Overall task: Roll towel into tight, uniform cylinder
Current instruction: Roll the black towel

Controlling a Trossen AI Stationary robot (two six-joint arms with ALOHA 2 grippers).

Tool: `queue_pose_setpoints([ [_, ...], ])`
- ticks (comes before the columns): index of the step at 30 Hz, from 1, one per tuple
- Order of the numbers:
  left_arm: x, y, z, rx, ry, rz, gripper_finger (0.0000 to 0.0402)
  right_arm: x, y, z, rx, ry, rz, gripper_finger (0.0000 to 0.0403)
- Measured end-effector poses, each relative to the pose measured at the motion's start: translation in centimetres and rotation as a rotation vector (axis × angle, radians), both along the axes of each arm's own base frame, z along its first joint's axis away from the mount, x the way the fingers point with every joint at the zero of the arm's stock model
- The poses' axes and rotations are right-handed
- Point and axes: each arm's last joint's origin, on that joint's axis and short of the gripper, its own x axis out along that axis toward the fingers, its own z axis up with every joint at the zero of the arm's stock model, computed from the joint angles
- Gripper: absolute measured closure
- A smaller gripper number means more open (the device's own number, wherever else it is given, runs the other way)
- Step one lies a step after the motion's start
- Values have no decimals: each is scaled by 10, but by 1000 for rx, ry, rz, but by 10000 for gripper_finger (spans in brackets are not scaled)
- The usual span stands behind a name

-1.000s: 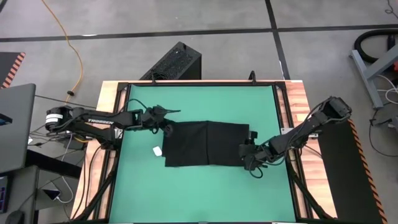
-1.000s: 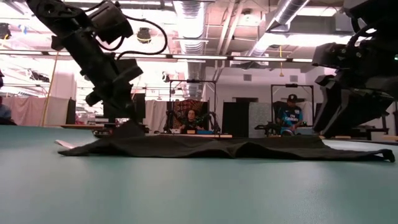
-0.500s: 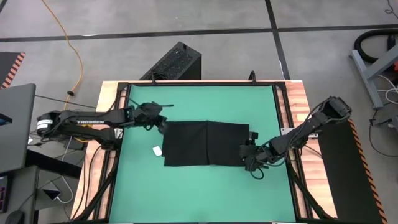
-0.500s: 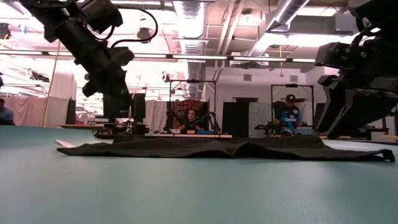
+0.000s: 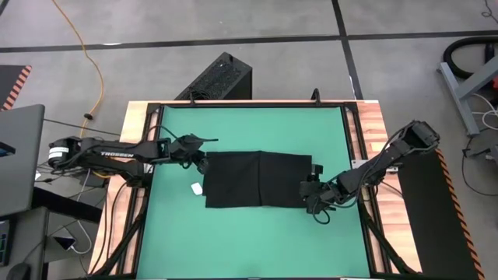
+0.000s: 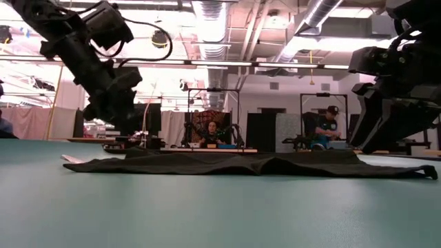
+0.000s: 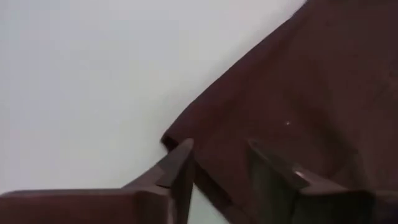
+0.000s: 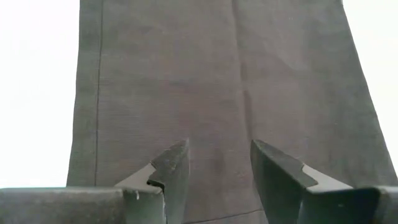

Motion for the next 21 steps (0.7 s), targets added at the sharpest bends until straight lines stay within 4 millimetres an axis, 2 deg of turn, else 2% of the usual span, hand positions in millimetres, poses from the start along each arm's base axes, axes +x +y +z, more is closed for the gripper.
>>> queue_pose_setpoints([
  [5,-5,-1,-8,-52,11,48,224,0,0,0,1,-1,0,211],
  [10,-10,-3,-19,-91,-25,86,221,0,0,0,2,-3,0,211],
  [16,-7,-2,-17,-76,-66,90,221,0,0,0,4,-5,0,211],
  [21,-4,-1,-26,-81,-21,90,221,1,0,0,5,-7,-1,211],
])
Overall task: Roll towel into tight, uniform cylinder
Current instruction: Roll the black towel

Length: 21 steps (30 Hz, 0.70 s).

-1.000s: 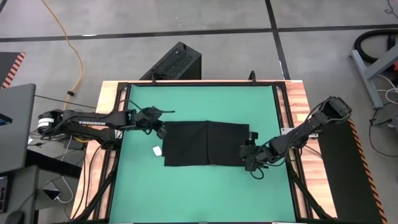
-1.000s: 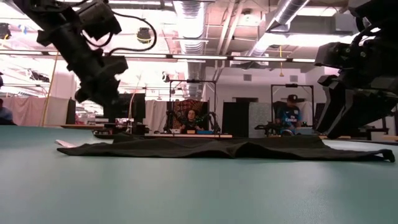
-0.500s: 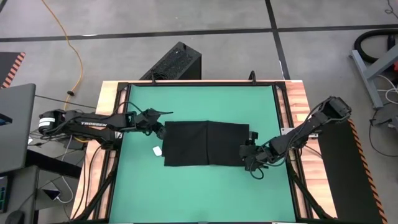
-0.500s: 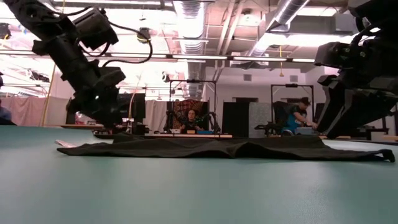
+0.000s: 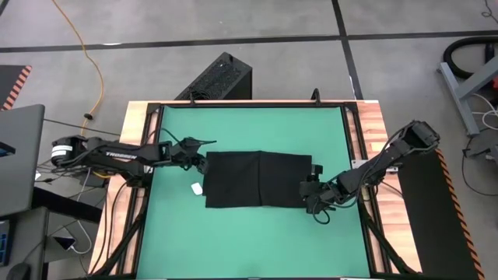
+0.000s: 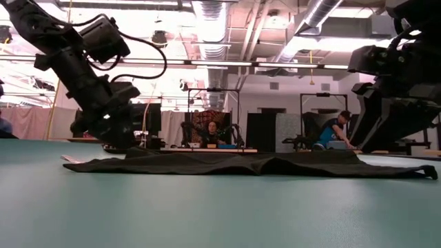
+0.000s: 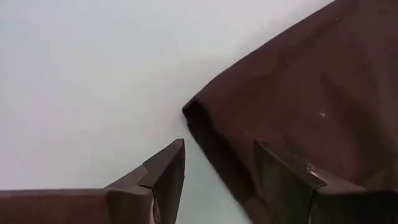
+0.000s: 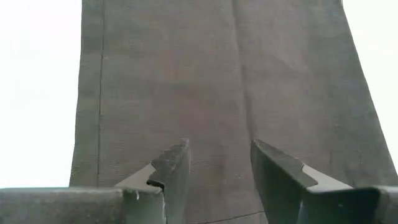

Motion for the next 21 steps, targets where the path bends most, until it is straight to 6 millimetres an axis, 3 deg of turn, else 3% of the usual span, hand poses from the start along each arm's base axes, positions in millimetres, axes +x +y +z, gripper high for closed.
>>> queue_pose_setpoints([
  [16,19,-1,-17,-88,-47,-68,223,0,0,0,0,2,0,211],
  [21,19,-3,-10,-118,-97,-91,263,0,0,0,0,2,0,211],
])
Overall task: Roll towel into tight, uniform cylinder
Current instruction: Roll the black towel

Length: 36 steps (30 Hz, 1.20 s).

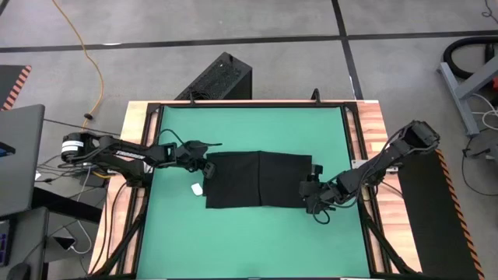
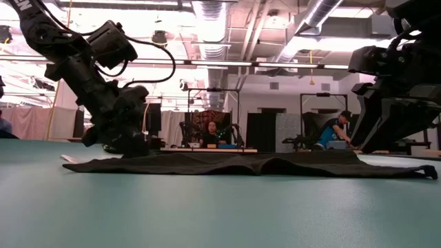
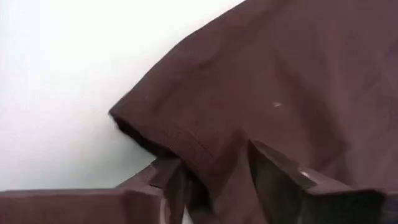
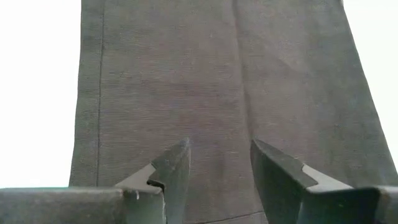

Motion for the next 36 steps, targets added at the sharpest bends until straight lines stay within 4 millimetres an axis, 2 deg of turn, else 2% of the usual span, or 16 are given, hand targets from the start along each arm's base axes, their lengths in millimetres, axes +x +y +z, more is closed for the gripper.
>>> queue_pose_setpoints([
  [7,-2,-1,14,17,-79,-6,379,0,0,0,24,-11,-35,211],
  [9,-2,0,20,34,-98,-15,395,0,0,0,32,-15,-45,211],
  [15,-1,1,45,109,-185,-13,400,-1,0,0,42,-16,-63,211],
  [18,-4,1,53,156,-168,8,401,-1,0,0,42,-16,-63,211],
  [25,-13,4,47,251,-36,94,401,-1,0,0,42,-15,-62,211],
  [33,-13,6,49,331,-19,128,401,0,0,0,43,-21,-61,211],
  [36,-14,7,49,365,0,153,401,2,0,2,-15,-57,-50,211],
])
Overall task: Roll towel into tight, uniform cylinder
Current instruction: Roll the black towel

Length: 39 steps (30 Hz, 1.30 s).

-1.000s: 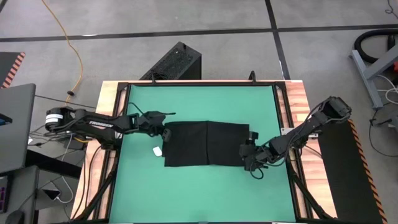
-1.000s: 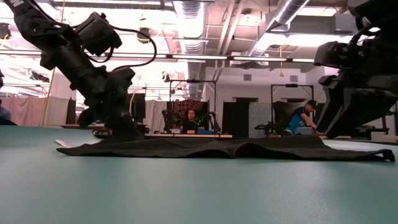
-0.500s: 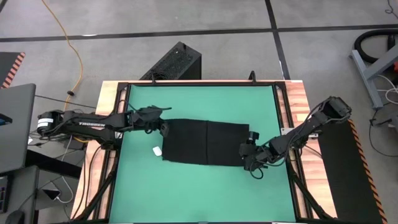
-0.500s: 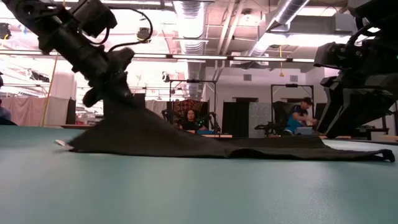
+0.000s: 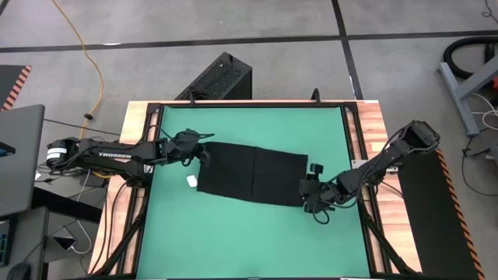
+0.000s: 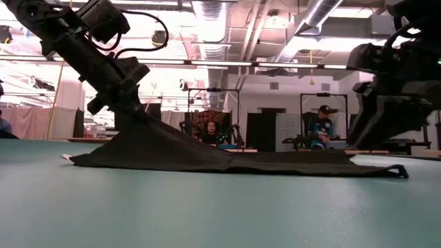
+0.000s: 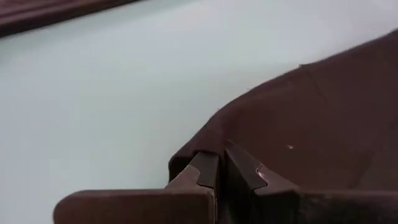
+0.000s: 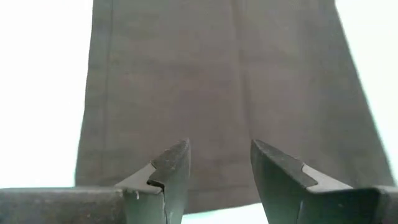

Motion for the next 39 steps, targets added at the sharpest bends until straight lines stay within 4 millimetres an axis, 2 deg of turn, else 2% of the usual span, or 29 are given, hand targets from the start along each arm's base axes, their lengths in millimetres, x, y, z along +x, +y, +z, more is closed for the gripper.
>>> queue_pose_setpoints([
  [5,-1,2,1,40,4,73,401,4,-11,3,-162,-48,-73,211],
  [9,-1,2,1,50,14,64,401,13,-28,6,-213,-73,-138,211],
  [14,-1,2,1,60,25,46,401,24,-64,8,-281,-7,-184,211],
  [19,-1,1,0,59,35,18,401,28,-104,5,-154,87,-120,211],
  [24,-2,1,-1,57,48,18,401,28,-128,5,-131,121,-48,211],
  [30,-2,1,-1,61,52,14,401,23,-145,4,-15,114,-39,211],
  [39,-2,1,-1,68,58,8,401,19,-158,3,37,108,-39,211],
])
